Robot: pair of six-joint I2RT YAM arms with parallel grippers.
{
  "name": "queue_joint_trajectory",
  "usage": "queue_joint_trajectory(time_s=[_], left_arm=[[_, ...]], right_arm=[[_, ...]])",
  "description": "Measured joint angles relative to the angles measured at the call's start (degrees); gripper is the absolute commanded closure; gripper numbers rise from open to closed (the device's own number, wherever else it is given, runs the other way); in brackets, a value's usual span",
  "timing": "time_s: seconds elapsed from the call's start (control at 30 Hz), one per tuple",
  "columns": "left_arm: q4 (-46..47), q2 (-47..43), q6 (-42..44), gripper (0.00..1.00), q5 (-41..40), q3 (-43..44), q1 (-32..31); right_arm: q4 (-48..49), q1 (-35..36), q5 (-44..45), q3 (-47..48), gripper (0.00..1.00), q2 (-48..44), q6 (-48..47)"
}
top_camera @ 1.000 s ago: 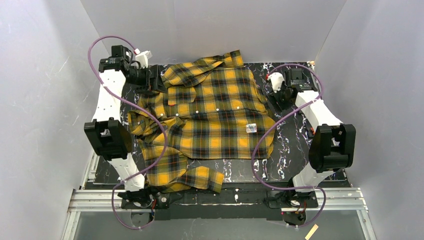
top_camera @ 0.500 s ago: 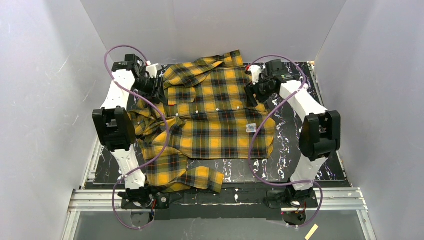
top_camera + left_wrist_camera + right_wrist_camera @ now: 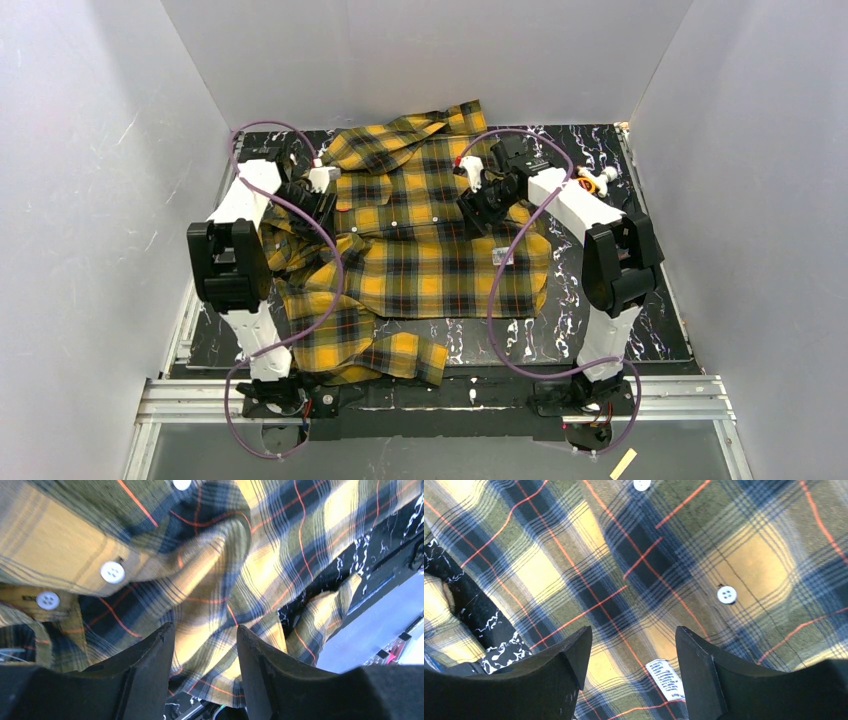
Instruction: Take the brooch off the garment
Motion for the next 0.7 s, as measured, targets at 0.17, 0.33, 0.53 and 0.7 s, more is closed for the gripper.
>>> queue_joint_trajectory(time_s=[0.17, 0.33, 0.53, 0.7], left_arm=[[-0.3, -8.0, 1.1, 0.53, 1.3, -6.8, 0.8], [1.8, -13.0, -2.5, 0.52, 1.7, -12.9, 1.2], [9.4, -11.4, -11.0, 0.5, -0.6, -16.9, 1.2], [14.3, -9.8, -16.3, 0.48, -3.5, -17.2, 1.2]], right_arm=[[0.1, 1.8, -1.2, -1.0, 0.3, 0.0, 0.5], [0.4, 4.0, -1.6, -1.2, 0.3, 0.0, 1.5], [0.4, 5.7, -2.1, -1.1, 0.3, 0.0, 1.7], [0.4, 5.7, -2.6, -0.2, 0.3, 0.0, 1.4]])
